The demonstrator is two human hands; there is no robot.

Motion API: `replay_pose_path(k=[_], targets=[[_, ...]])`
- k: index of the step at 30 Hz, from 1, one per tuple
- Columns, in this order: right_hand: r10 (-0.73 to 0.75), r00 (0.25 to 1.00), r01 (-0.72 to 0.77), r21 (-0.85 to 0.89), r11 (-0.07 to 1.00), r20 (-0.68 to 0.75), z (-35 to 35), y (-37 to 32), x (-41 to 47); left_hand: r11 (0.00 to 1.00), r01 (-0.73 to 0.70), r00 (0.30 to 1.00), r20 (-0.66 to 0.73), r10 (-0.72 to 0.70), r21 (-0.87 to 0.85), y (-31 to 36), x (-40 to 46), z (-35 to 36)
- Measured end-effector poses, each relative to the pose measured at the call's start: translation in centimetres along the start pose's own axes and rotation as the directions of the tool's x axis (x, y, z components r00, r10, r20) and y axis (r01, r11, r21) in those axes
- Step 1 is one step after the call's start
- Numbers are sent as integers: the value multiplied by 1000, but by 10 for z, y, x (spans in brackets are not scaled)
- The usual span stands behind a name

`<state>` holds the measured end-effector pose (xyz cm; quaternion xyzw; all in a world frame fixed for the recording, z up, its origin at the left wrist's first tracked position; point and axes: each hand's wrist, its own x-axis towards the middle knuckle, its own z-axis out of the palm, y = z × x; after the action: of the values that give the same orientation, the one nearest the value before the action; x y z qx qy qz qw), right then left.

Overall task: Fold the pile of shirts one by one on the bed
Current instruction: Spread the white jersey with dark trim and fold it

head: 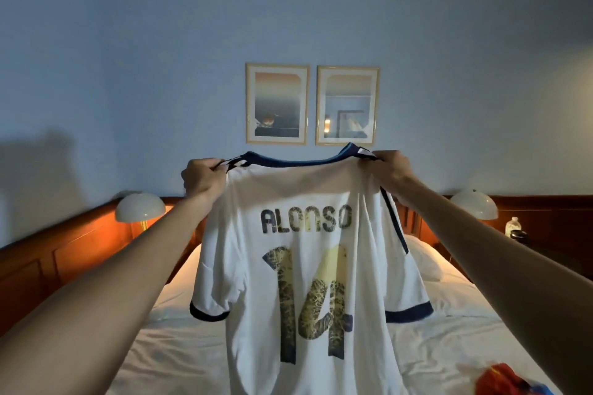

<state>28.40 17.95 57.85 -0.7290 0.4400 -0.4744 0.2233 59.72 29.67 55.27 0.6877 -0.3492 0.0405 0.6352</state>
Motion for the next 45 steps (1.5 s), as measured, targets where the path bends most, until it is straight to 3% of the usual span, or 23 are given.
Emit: replay_pose_path(k=[3,5,9,14,19,21,24,27,30,33,36,39,42,45], targets=[[41,999,-41,-22,999,-7,3,-5,-2,989,122,992,44,-119,-81,3,5,0],[27,1000,-28,-65,997,-14,2,-10,-3,991,113,989,101,-106,-66,6,10,0],[2,1000,-1,-86,996,6,-8,-18,-5,999,-30,972,232,38,-36,30,3,-3],[-38,998,32,-136,990,-48,-21,-14,-4,989,-147,891,436,129,7,46,-17,-12],[16,998,-24,-154,988,-55,-30,-9,-11,866,-442,856,400,329,234,36,-18,-11],[27,998,-35,-134,990,-62,-34,-6,-11,847,-455,869,346,354,276,25,-11,-11],[47,998,-54,-145,988,-53,-39,-5,-12,906,-338,933,220,286,254,17,-10,-10],[80,996,-83,-138,987,-27,-41,-6,-11,998,-48,987,152,44,27,20,-11,-4],[87,996,-87,-109,990,-4,-44,-5,-10,964,211,950,265,-163,-162,26,-13,-1],[77,997,-77,-53,996,-4,-46,-2,-10,895,348,892,391,-226,-278,27,-16,4],[31,999,-33,-61,998,-39,-43,1,-11,956,251,890,425,-166,-153,32,-18,3],[22,999,-25,-99,995,-28,-41,0,-12,998,-51,882,471,32,29,39,-24,-10],[31,999,-33,-113,993,-24,-43,4,-11,933,-275,882,448,149,231,31,-19,-16],[41,991,-4,-281,960,126,-45,7,-14,816,-440,842,488,229,376,25,-14,-26]])
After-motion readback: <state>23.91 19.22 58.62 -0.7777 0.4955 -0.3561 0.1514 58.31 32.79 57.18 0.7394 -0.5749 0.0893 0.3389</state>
